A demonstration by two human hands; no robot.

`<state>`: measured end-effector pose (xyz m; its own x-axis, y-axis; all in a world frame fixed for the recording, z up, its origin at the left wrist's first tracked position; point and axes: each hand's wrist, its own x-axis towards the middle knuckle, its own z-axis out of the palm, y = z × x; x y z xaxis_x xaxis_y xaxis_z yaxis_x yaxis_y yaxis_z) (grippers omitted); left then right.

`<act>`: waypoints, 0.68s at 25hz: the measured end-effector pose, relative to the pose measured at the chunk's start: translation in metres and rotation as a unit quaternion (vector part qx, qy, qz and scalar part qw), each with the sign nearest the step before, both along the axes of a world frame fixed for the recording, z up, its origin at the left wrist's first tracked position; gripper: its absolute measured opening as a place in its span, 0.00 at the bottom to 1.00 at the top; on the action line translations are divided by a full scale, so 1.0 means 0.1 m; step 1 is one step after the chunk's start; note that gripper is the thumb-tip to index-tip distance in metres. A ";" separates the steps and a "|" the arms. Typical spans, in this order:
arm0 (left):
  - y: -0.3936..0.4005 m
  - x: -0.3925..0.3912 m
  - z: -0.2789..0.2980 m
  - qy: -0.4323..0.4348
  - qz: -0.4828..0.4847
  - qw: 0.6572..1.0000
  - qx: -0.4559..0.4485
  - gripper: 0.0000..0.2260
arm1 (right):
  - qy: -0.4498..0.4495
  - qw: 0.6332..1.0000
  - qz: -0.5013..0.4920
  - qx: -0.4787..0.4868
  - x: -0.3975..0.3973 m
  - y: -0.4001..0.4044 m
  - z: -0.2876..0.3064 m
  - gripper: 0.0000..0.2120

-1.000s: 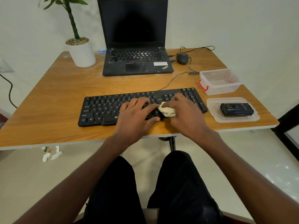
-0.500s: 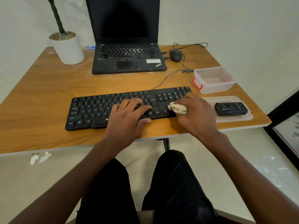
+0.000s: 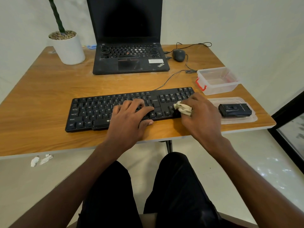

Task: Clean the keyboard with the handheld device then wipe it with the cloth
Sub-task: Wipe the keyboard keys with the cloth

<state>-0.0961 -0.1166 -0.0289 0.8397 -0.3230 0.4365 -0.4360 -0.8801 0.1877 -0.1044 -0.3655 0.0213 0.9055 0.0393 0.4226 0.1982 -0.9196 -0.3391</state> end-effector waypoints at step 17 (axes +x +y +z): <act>-0.04 -0.06 0.07 -0.002 0.005 1.000 0.001 0.19 | 0.043 0.998 0.054 -0.005 -0.23 0.53 -0.01 0.06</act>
<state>-0.1018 -0.1203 -0.0224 0.8410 -0.3154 0.4397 -0.4276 -0.8852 0.1829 -0.1273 -0.3127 0.0207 0.9283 0.1420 0.3436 0.2670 -0.8977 -0.3505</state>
